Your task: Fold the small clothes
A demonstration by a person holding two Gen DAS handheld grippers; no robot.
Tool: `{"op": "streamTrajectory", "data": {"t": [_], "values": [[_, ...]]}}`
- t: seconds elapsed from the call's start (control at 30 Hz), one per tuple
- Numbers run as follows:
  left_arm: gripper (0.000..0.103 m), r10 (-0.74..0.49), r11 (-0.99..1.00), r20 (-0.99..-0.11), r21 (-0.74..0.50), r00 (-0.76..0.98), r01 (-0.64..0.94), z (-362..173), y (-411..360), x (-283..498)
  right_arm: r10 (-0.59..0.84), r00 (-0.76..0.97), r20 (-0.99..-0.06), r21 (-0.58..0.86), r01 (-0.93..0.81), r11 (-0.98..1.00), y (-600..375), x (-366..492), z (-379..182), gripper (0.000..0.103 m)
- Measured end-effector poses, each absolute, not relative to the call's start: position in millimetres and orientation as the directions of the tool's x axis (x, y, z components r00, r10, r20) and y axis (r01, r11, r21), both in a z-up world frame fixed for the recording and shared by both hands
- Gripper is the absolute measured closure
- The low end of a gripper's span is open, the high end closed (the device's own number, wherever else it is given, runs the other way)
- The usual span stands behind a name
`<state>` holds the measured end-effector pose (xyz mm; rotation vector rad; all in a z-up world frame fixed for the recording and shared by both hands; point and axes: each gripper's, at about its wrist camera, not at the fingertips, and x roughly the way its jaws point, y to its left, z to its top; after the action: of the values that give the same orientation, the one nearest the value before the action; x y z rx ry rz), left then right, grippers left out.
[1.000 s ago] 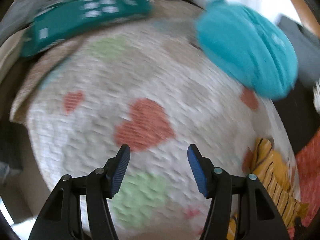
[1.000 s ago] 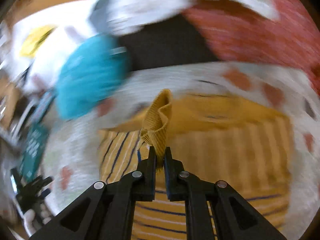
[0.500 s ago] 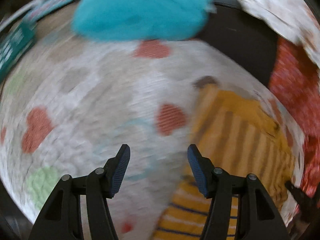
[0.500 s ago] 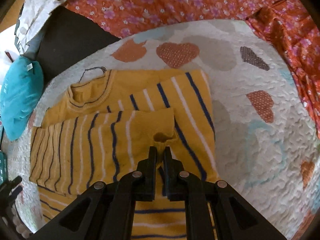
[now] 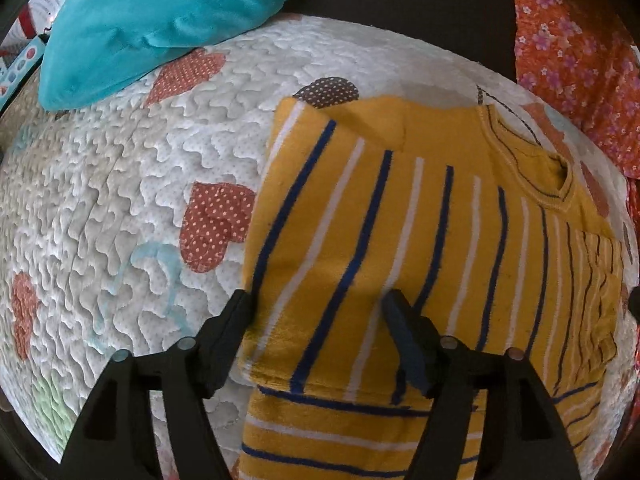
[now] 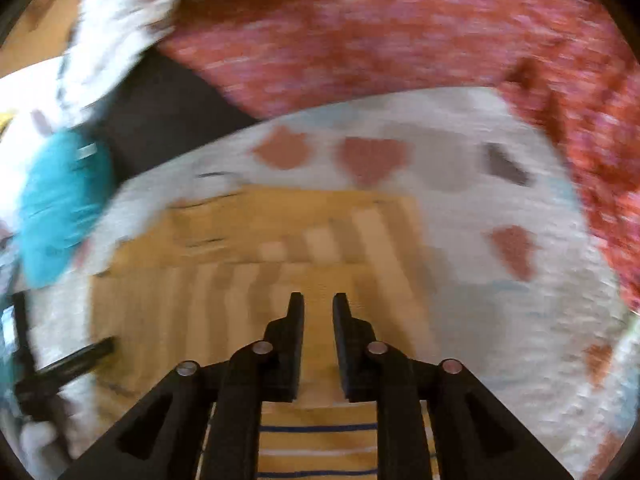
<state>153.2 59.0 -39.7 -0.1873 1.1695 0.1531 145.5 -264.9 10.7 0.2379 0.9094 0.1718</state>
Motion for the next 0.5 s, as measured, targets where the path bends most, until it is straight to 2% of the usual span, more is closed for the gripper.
{"op": "streamTrajectory", "data": {"t": [0.17,0.23,0.27,0.33,0.37,0.5], "values": [[0.021,-0.056,0.949,-0.932,-0.161,0.359,-0.27,-49,79,155,0.509,0.462,-0.726,0.469,-0.208,0.859,-200,165,-20,0.085],[0.02,-0.057,0.947,-0.932,-0.163,0.357,-0.276,-50,81,155,0.564,0.399,-0.723,0.519,-0.225,0.825,-190,171,-35,0.085],[0.02,-0.049,0.95,-0.932,-0.154,0.359,-0.27,-50,80,155,0.559,0.387,-0.734,0.513,-0.223,0.829,-190,174,-42,0.086],[0.02,-0.039,0.956,-0.932,-0.14,0.361,-0.258,-48,78,157,0.525,0.402,-0.75,0.484,-0.208,0.85,-207,179,-52,0.098],[0.02,-0.037,0.957,-0.931,-0.137,0.362,-0.255,-48,78,156,0.527,0.407,-0.746,0.494,-0.194,0.848,-220,181,-54,0.101],[0.02,-0.063,0.952,-0.934,-0.162,0.352,-0.26,-50,80,159,0.457,0.488,-0.744,0.51,-0.027,0.86,-296,177,-57,0.102]]}}
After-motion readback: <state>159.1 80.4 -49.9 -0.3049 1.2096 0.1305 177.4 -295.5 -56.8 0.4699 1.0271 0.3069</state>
